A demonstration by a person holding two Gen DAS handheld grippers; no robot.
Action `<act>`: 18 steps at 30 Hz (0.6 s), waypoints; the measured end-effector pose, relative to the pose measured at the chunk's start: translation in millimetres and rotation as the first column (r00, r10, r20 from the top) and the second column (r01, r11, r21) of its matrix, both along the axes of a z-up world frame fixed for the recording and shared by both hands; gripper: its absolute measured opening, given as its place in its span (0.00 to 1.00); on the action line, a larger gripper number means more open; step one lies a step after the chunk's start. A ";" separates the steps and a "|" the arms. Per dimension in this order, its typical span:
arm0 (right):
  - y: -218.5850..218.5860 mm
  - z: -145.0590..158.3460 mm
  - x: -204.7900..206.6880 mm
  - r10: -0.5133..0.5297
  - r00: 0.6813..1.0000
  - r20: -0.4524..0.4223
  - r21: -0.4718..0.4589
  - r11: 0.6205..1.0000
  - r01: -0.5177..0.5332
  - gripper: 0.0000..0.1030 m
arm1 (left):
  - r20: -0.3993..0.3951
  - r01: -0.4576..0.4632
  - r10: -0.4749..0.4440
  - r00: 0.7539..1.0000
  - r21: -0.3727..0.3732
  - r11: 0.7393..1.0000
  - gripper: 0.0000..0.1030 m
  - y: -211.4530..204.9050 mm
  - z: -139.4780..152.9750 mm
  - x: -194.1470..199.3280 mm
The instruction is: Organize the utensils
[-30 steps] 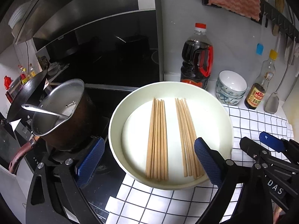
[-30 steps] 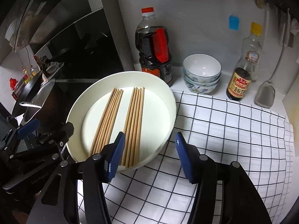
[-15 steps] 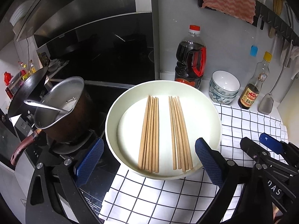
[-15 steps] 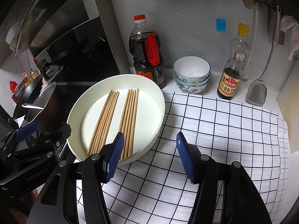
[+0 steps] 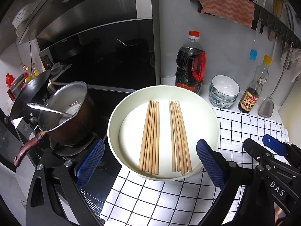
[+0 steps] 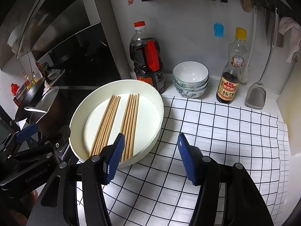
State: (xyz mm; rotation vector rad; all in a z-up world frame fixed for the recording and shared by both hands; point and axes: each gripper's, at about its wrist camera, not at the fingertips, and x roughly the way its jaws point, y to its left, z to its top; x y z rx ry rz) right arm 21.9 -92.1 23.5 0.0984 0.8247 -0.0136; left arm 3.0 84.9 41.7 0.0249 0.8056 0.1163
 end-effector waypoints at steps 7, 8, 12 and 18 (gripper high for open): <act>0.2 3.9 -2.4 0.006 1.000 0.007 0.003 1.000 -0.006 0.56 | 0.016 -0.001 0.001 1.000 0.003 1.000 0.94 0.3 5.7 -2.6; 0.1 4.4 -2.6 0.006 1.000 0.008 0.004 1.000 -0.006 0.56 | 0.016 0.001 -0.001 1.000 0.002 1.000 0.94 0.3 6.3 -2.8; -0.3 5.7 -2.9 0.005 1.000 0.011 0.004 1.000 -0.005 0.56 | 0.015 0.001 -0.001 1.000 0.001 1.000 0.94 0.0 7.0 -2.8; -0.7 5.6 -3.2 0.005 1.000 0.011 0.005 1.000 -0.005 0.56 | 0.011 -0.004 0.004 1.000 -0.007 1.000 0.94 -0.7 7.7 -2.5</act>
